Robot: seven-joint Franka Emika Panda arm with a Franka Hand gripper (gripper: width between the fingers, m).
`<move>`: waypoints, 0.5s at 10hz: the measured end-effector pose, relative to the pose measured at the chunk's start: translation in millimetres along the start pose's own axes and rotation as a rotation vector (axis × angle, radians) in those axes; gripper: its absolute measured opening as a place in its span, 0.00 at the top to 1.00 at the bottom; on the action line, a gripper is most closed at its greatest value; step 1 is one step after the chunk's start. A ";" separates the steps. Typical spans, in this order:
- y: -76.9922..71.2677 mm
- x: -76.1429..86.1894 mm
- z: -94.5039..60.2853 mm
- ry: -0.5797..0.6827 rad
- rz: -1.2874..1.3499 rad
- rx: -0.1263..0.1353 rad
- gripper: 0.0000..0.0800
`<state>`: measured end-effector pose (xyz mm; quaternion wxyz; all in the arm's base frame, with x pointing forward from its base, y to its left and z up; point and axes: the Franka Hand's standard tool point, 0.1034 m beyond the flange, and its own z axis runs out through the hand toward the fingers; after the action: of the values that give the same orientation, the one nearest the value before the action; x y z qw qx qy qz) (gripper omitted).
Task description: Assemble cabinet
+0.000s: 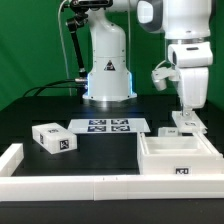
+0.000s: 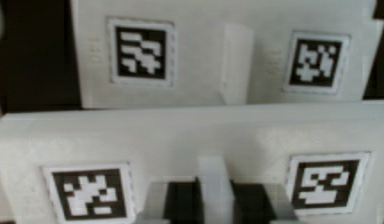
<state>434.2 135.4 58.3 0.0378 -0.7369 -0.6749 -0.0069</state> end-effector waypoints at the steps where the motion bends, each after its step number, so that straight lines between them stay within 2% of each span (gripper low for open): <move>1: 3.2 -7.8 -0.6 0.000 0.008 -0.001 0.91; 5: 3.7 -11.4 1.4 0.001 0.017 0.004 0.91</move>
Offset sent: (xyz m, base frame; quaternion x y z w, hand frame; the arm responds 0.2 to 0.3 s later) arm 0.0000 0.0000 0.0000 0.0000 0.0000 0.0000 1.0000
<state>436.7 123.8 56.0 0.0396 -0.7426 -0.6685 -0.0055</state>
